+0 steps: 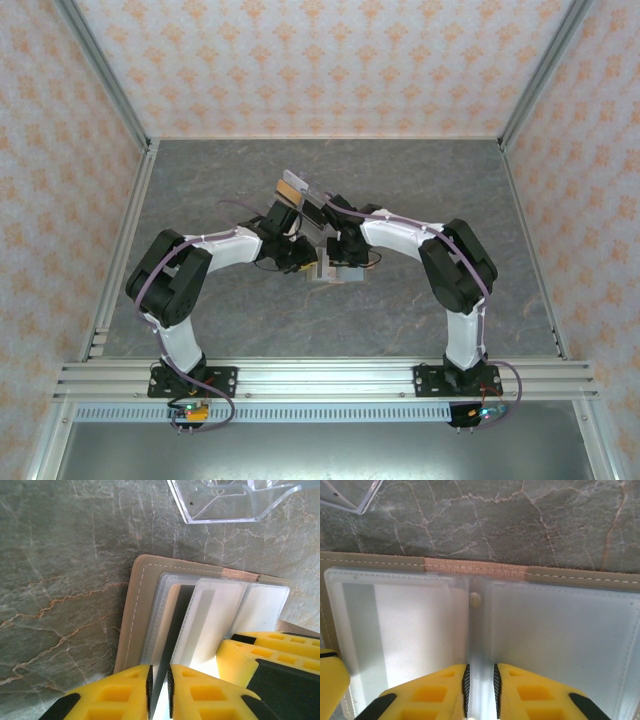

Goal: Take the credit cards out of the card holder

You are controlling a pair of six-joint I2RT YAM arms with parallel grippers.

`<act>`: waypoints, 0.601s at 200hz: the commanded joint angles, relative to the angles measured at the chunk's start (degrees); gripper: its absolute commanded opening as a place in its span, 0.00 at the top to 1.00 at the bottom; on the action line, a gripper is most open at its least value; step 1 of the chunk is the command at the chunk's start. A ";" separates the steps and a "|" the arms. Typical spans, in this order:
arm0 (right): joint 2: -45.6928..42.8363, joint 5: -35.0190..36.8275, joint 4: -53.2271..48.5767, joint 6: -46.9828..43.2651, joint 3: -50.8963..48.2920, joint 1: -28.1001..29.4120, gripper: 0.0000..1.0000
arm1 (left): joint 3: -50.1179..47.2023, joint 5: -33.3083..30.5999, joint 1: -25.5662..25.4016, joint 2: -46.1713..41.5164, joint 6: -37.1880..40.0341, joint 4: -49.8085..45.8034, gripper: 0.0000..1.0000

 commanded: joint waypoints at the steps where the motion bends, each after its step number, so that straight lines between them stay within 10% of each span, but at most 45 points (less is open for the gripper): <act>1: 1.65 3.05 -2.43 -0.24 0.76 0.00 0.78 | 1.55 0.50 -0.11 -0.81 1.02 -0.50 0.81; 120: 2.99 2.82 -2.07 -0.33 0.21 0.00 0.81 | 2.31 4.68 -0.50 1.66 1.57 2.45 0.78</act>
